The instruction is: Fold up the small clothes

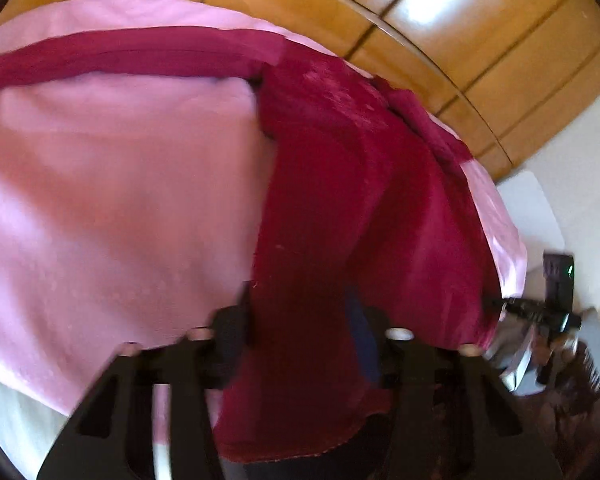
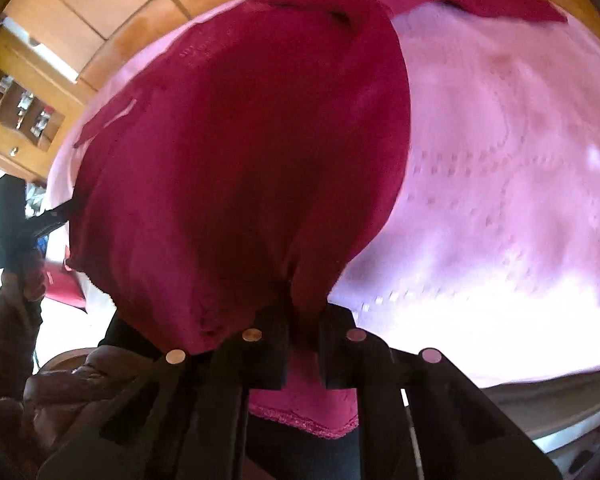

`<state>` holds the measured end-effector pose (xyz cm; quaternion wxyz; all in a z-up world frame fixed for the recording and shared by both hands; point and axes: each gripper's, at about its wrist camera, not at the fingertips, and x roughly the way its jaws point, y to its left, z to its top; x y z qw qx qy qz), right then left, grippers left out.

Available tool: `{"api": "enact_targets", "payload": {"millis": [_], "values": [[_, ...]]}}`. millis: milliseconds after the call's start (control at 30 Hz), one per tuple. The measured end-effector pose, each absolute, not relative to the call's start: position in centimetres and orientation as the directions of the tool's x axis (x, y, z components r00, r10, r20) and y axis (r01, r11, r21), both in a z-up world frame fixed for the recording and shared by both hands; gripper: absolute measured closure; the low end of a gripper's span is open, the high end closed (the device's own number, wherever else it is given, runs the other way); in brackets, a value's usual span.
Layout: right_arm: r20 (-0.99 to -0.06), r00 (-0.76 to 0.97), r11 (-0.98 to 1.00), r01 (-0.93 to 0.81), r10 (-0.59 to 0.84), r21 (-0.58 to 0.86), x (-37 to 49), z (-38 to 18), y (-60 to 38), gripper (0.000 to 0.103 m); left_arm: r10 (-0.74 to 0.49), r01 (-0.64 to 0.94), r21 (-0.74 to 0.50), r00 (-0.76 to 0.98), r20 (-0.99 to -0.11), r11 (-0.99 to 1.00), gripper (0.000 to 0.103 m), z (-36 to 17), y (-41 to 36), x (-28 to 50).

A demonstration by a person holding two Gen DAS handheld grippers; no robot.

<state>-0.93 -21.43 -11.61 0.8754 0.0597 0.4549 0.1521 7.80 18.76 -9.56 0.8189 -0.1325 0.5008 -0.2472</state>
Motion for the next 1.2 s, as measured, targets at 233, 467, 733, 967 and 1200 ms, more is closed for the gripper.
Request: {"api": "enact_targets", "payload": {"millis": [233,467,733,967,1200], "values": [[-0.746,0.613,0.961,-0.238,0.261,0.141,-3.7,-7.8,-24.8,0.095,-0.609,0.320,-0.521,0.337,-0.718,0.791,0.096,-8.9,18.1,5.5],[-0.800,0.537,0.962,-0.189,0.267,0.195,-1.2,-11.2,-25.9,0.074,-0.464,0.221,-0.412,0.306,-0.832,0.884,0.080,-10.8,17.9,5.5],[-0.658,0.723,0.957,-0.015,0.210,0.289,5.3,-5.4,-33.9,0.048,-0.399,0.237,-0.321,0.527,-0.751,0.917,0.069,-5.9,15.2,8.1],[-0.585,0.807,0.827,0.275,0.078,0.490,17.7,-3.4,-43.2,0.049,-0.398,0.282,-0.286,0.545,-0.738,0.916,0.069,-7.0,8.4,11.3],[-0.597,0.802,0.717,0.430,-0.024,0.549,25.5,-3.5,-50.3,0.050,-0.380,0.314,-0.249,0.484,-0.788,0.916,0.069,-9.5,6.0,12.9]]}}
